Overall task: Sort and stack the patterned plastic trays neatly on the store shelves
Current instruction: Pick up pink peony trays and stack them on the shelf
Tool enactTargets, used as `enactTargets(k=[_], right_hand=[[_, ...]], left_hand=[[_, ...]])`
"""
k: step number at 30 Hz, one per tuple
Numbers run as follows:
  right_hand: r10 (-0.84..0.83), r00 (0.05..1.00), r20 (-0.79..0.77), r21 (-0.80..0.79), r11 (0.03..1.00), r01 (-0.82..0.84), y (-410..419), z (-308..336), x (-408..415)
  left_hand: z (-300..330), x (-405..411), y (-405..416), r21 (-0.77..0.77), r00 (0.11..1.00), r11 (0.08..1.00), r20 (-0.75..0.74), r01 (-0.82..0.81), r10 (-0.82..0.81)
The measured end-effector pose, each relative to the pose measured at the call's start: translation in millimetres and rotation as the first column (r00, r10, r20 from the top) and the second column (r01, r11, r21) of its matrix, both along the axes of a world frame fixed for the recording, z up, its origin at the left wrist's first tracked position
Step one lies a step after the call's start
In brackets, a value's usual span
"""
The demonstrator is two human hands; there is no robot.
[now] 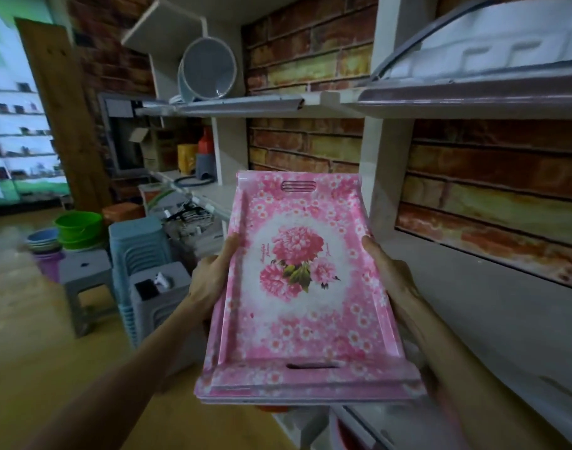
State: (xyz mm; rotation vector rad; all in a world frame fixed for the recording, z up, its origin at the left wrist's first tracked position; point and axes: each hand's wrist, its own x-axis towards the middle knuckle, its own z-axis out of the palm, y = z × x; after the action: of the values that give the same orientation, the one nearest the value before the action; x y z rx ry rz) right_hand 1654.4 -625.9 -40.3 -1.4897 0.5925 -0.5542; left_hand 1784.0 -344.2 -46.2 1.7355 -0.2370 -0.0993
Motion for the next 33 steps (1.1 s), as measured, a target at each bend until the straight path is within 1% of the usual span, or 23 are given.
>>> enactTargets(k=[9,13,19,25,30,33], right_hand=[[0.099,0.995,-0.005,0.007,0.995,-0.099,6.4,1.2,154.2],[0.089,0.996,-0.003,-0.014,0.996,-0.089,-1.2,9.7,218.7],[0.087,0.996,-0.010,-0.043,0.995,-0.088,-21.2,16.5,296.5],[-0.007,1.000,0.022,-0.022,1.000,0.007,-45.8,11.2,355.4],[-0.138,0.990,0.033,0.020,0.990,0.138,-65.7,7.3,397.7],[-0.219,0.973,0.072,0.006,0.976,0.220,-77.3,2.7,417.0]], left_hand=[[2.4,133.9,15.8,-0.016,0.998,0.997,-0.003,-0.070,0.070],[11.1,196.1,5.8,-0.015,0.997,0.997,0.007,-0.077,0.077],[16.8,282.5,-15.7,-0.033,0.999,0.999,0.002,-0.042,0.042],[13.6,362.4,-52.8,-0.043,0.997,0.997,0.047,0.067,-0.065],[12.0,438.5,-95.2,-0.010,0.984,0.985,0.031,0.174,-0.174],[12.7,484.2,-125.6,0.015,0.963,0.963,0.009,0.269,-0.269]])
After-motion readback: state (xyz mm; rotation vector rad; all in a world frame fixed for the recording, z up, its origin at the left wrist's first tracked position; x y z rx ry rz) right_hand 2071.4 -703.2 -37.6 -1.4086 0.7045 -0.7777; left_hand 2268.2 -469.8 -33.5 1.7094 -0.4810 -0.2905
